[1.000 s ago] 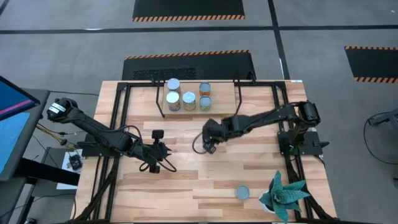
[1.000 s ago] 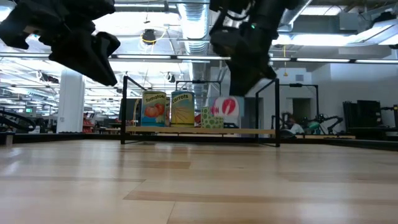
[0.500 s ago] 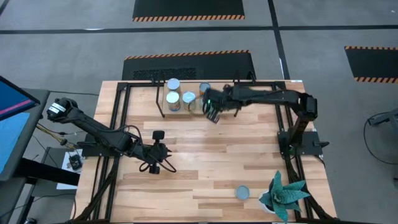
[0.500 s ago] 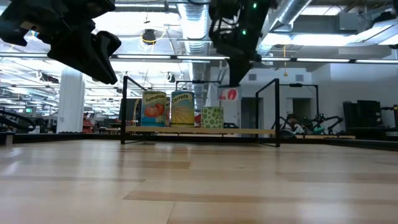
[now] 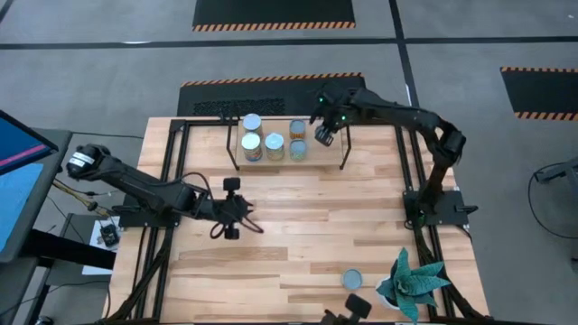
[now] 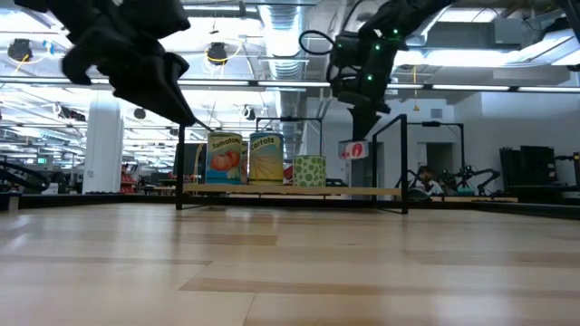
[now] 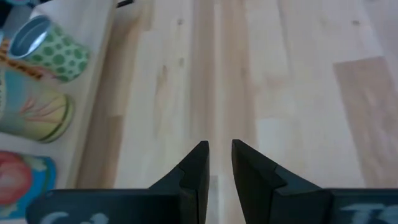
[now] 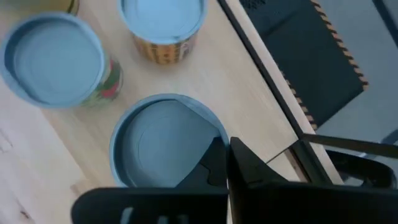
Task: Pick and place cans onto a shelf
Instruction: Put the canned salmon on the shelf, then put the canned mushrooms on the shelf
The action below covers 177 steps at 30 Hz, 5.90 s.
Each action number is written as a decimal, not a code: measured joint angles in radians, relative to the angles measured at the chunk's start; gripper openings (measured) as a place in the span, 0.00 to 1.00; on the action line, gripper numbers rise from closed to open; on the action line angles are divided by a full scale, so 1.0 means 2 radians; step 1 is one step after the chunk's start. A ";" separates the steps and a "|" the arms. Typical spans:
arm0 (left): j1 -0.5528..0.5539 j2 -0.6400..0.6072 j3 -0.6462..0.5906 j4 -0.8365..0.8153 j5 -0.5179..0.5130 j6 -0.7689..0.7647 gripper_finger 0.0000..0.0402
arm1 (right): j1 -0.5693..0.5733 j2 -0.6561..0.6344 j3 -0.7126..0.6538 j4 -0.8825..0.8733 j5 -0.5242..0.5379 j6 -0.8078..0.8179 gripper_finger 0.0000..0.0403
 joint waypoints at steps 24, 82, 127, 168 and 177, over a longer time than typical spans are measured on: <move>0.074 0.000 0.000 -0.001 0.022 0.030 0.15 | 0.012 0.042 0.000 0.010 -0.018 -0.121 0.01; 0.074 0.000 0.000 -0.001 0.028 0.013 0.15 | 0.074 0.049 -0.006 0.013 -0.001 -0.199 0.26; 0.074 0.000 0.000 0.012 0.026 0.029 0.15 | 0.016 0.099 -0.005 0.069 0.056 -0.201 0.26; 0.074 0.000 0.000 0.014 0.026 0.038 0.15 | 0.383 0.004 0.044 -0.264 -0.123 0.174 0.26; 0.074 0.000 0.000 0.018 0.027 0.029 0.15 | 0.469 0.084 0.043 -0.265 -0.162 0.239 0.26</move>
